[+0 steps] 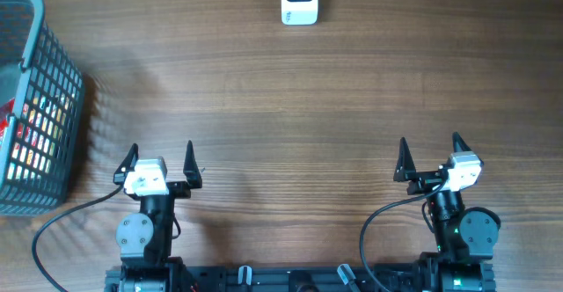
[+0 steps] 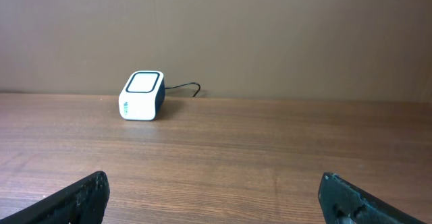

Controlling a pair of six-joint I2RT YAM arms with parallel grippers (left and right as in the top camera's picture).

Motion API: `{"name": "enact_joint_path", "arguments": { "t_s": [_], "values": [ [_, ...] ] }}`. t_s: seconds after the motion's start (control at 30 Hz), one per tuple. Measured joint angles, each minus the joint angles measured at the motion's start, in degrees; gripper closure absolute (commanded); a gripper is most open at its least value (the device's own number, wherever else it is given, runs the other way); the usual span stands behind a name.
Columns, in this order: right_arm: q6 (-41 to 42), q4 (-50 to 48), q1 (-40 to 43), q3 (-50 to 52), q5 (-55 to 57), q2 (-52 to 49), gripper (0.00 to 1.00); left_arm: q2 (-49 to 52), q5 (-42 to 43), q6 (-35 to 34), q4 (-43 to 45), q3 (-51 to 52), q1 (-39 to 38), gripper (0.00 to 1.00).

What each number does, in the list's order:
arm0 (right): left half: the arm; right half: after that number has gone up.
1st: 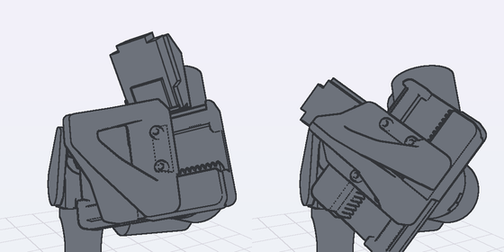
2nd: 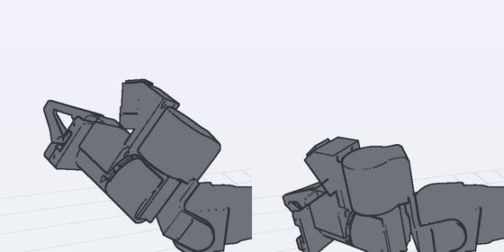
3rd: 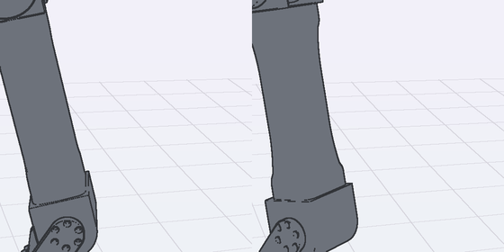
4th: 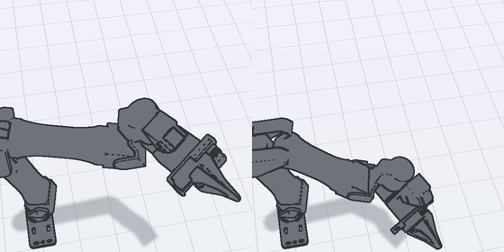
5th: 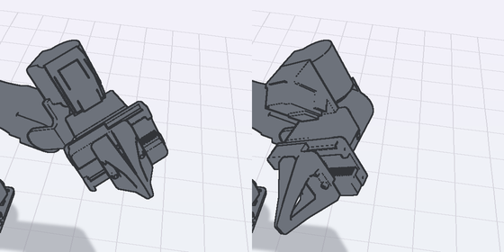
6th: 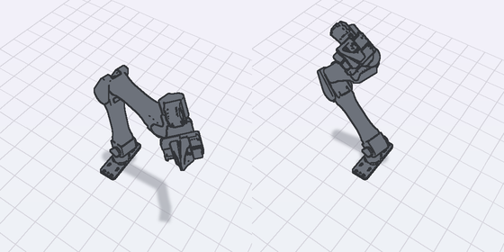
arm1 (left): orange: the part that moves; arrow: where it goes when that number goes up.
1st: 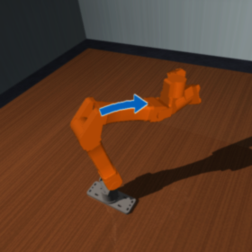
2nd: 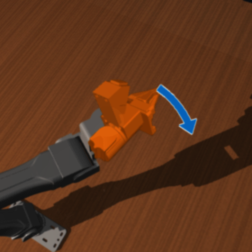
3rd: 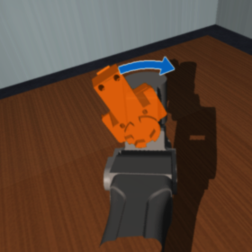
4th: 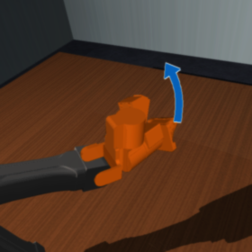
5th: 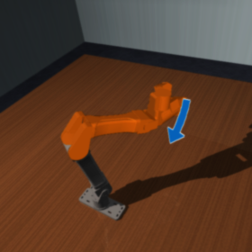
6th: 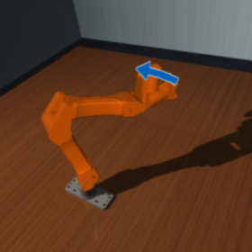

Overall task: Scan the item barcode
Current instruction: 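Raise the left gripper and swing it toward the grey basket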

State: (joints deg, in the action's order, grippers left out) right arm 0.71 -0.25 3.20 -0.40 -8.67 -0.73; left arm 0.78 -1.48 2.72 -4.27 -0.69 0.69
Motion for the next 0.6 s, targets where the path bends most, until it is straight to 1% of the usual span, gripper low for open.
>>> {"name": "enact_joint_path", "arguments": {
  "t_s": [0.53, 0.6],
  "values": [
    [0.00, 0.00, 0.00, 0.00, 0.00, 0.00, 0.00, 0.00, 0.00, 0.00, 0.00, -0.02, 0.00, 0.00],
    [0.00, 0.00, 0.00, 0.00, 0.00, 0.00, 0.00, 0.00, 0.98, -0.11, 0.63, 0.00, 0.00, 0.00]
  ]
}}
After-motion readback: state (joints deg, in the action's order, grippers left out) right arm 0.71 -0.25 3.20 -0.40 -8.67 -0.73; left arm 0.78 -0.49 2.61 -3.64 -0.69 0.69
